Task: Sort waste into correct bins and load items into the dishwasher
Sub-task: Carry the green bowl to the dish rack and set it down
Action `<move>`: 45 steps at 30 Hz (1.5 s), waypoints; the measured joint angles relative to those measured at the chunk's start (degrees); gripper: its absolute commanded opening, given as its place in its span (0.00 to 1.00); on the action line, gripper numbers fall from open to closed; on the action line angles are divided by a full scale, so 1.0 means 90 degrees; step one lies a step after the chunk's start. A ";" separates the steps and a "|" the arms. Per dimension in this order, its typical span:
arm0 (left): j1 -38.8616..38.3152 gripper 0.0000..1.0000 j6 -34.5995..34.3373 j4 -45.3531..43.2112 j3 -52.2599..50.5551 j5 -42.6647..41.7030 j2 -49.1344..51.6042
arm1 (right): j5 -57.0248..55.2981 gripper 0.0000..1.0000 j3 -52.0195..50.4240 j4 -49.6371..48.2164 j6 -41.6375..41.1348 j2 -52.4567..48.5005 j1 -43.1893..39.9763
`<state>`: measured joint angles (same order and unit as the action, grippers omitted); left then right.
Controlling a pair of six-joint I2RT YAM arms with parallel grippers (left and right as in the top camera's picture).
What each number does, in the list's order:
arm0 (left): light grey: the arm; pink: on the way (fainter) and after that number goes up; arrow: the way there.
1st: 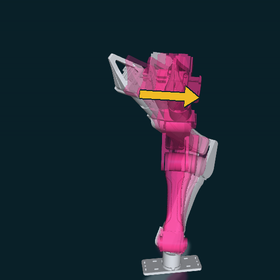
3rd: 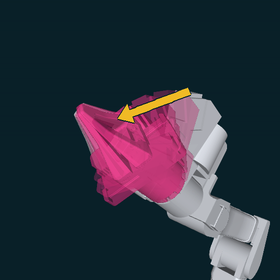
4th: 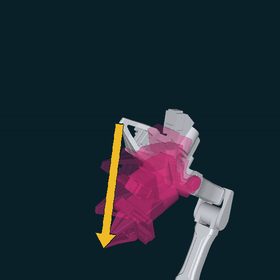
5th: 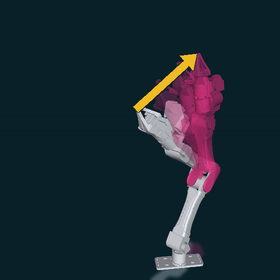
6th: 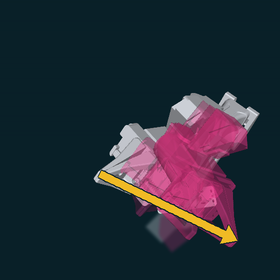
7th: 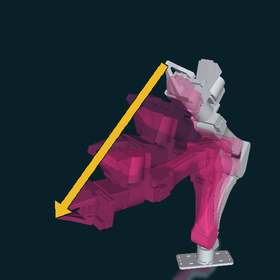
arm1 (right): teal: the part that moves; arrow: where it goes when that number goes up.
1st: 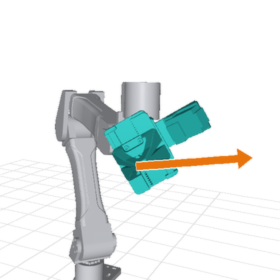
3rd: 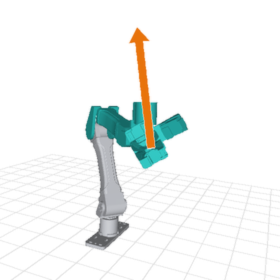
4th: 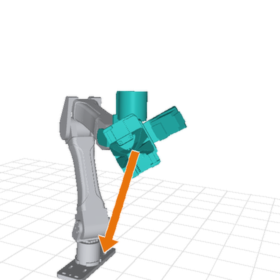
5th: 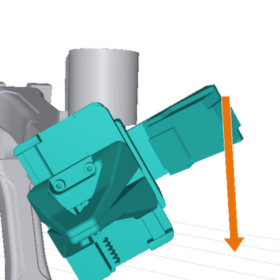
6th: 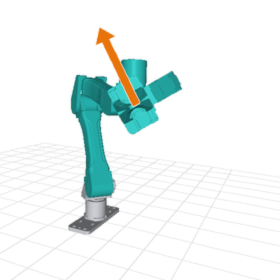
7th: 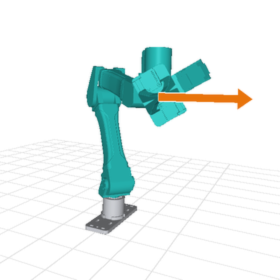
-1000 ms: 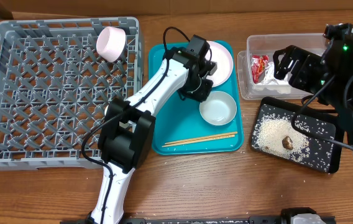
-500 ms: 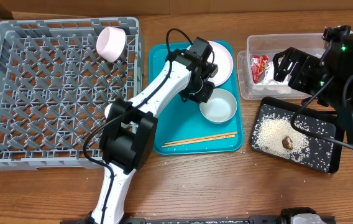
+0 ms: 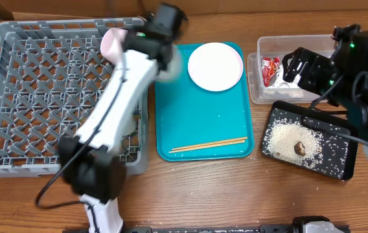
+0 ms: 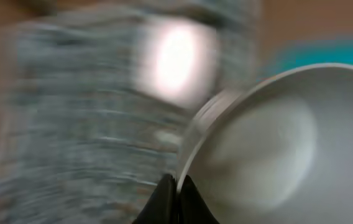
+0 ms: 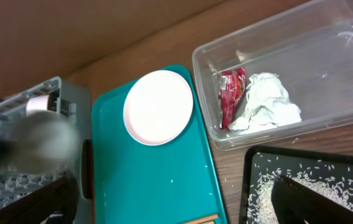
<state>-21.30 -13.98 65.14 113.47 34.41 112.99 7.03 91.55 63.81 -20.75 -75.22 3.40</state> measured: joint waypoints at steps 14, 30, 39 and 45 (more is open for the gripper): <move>0.0398 0.04 -0.4833 0.2963 -0.1401 0.5331 -0.0197 | 0.0017 1.00 0.0000 0.0287 -0.0005 -0.0644 0.0000; 0.0622 0.04 -0.4847 -0.2025 -0.3062 0.5819 -0.0066 | 0.0304 1.00 0.0000 0.0333 -0.0007 -0.0884 0.0000; 0.0947 0.04 -0.1970 -0.3026 -0.3070 0.5554 0.0117 | 0.0345 1.00 0.0000 0.0384 -0.0022 -0.0889 0.0000; 0.1076 0.04 -0.1421 -0.2742 -0.3072 0.4792 0.0121 | 0.0345 1.00 0.0000 0.0389 -0.0022 -0.0889 0.0000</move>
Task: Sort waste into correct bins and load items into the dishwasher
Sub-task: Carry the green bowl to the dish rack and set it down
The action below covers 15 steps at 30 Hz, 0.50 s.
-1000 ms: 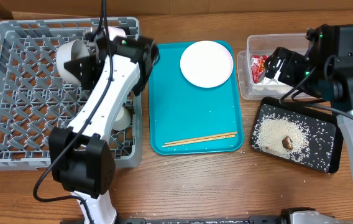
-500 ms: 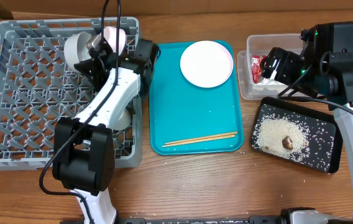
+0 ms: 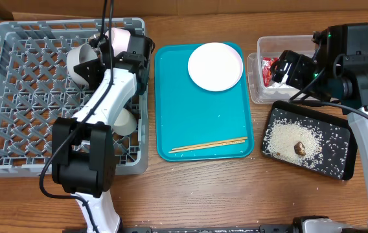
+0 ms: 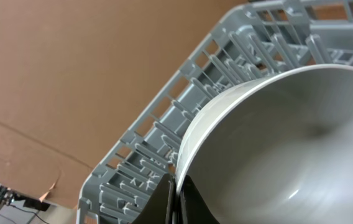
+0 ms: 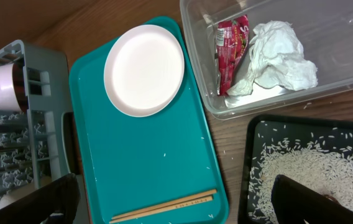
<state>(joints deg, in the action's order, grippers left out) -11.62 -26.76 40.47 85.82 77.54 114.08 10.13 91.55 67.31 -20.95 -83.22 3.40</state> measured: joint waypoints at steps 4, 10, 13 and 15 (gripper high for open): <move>0.0010 0.04 0.0124 0.0007 0.0000 -0.0148 0.0005 | 0.0000 1.00 0.0000 0.0000 0.0000 0.0000 0.0000; 0.0010 0.04 0.0330 -0.0022 -0.0182 -0.0087 0.0005 | 0.0002 1.00 0.0000 0.0012 0.0000 0.0000 0.0000; 0.0010 0.04 0.0347 -0.0049 -0.0321 0.0032 0.0005 | 0.0002 1.00 0.0000 0.0024 0.0000 0.0000 0.0000; 0.0000 0.04 0.0367 -0.0051 -0.0386 0.0100 0.0005 | 0.0002 1.00 0.0000 0.0027 0.0000 0.0000 0.0000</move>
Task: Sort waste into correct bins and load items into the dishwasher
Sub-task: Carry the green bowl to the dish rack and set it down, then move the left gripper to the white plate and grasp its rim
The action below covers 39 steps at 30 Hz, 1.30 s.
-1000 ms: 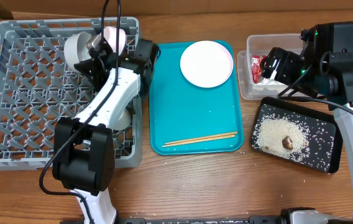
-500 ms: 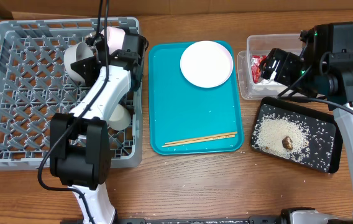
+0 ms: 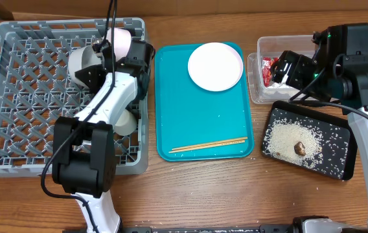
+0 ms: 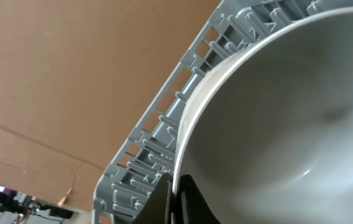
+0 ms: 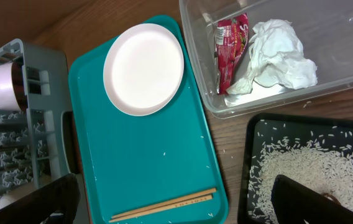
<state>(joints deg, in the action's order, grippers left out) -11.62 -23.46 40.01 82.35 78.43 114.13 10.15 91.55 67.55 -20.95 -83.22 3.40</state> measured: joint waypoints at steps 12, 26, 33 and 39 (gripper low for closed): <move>-0.0255 0.04 0.0515 0.0032 -0.0148 0.0556 0.0000 | 0.0002 1.00 0.0000 0.0000 -0.0002 0.0000 0.0000; -0.1090 0.57 0.0809 0.0078 -0.0243 -0.0163 0.0005 | 0.0010 1.00 0.0000 -0.0002 0.0000 0.0000 0.0000; -0.1086 0.69 0.1015 0.0248 -0.0034 -0.1054 0.0002 | 0.0010 1.00 0.0000 0.0005 0.0002 0.0000 0.0000; -0.1088 0.89 0.1353 0.0845 0.0928 -0.3050 -0.0219 | 0.0012 1.00 0.0000 -0.0002 0.0002 0.0000 0.0000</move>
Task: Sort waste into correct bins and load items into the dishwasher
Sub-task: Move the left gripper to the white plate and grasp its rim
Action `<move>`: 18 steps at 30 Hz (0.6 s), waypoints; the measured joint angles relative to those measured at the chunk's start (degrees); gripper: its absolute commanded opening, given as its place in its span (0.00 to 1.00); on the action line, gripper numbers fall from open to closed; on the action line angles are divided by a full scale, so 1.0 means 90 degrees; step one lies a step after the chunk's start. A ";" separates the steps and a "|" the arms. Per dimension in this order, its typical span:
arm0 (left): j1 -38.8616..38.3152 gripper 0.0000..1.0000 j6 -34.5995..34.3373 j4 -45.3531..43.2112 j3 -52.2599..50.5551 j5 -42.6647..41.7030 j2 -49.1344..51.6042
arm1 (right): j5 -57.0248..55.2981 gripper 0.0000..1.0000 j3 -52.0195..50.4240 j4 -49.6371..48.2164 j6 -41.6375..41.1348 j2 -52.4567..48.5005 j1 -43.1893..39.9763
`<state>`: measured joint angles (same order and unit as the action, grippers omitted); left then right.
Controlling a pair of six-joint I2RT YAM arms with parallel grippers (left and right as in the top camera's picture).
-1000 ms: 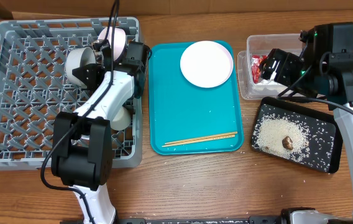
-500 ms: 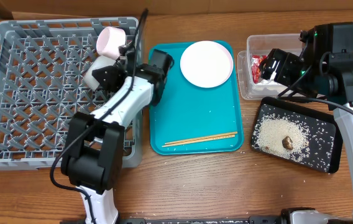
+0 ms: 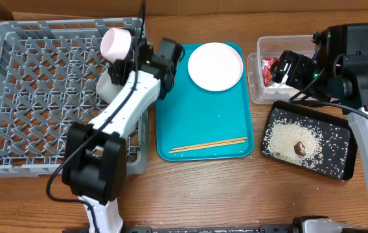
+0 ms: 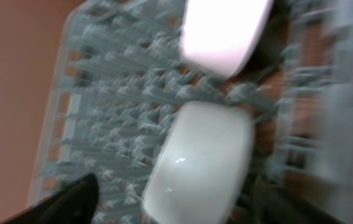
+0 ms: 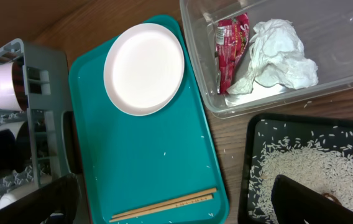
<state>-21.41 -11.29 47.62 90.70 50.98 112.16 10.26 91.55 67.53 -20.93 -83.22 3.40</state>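
A white bowl lies in the grey dishwasher rack, just in front of a pink cup. My left gripper hangs open at the rack's right edge, clear of the bowl. Its wrist view is blurred but shows the bowl and the pink cup below the spread fingers. A white plate and chopsticks lie on the teal tray. My right gripper hovers open by the clear bin.
The clear bin holds a red wrapper and a crumpled tissue. A black tray with spilled rice and a brown scrap sits at the right. My left arm spans the rack's right side.
The left gripper was shut on the white bowl's rim over the rack. Now the bowl rests in the rack beside the pink cup, and the open gripper has shifted right. The right arm is unchanged.
The left gripper first held the white bowl near the rack's back right corner. It then held it over the rack's back part, left of the pink cup. Now the bowl sits in the rack and the gripper is open. The right gripper stayed near the clear bin.
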 measured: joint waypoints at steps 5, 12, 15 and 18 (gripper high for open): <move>0.0002 0.83 0.0063 -0.0022 0.0996 -0.2072 -0.0367 | 0.0002 1.00 0.0000 0.0002 -0.0002 0.0000 0.0000; -0.0002 0.79 -0.0386 -0.1134 0.1355 -0.4573 -0.0427 | 0.0000 1.00 0.0000 0.0007 -0.0005 0.0000 0.0000; -0.0017 0.79 -0.0925 -0.1416 0.1362 -0.4835 -0.0002 | 0.0000 1.00 0.0000 0.0034 0.0000 0.0000 0.0002; -0.0063 0.77 -0.1406 -0.1588 0.1367 -0.4986 0.0687 | 0.0000 1.00 0.0000 0.0112 -0.0002 0.0000 0.0002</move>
<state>-21.98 -23.94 33.32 103.00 6.11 118.34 10.26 91.55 68.53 -20.95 -83.22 3.42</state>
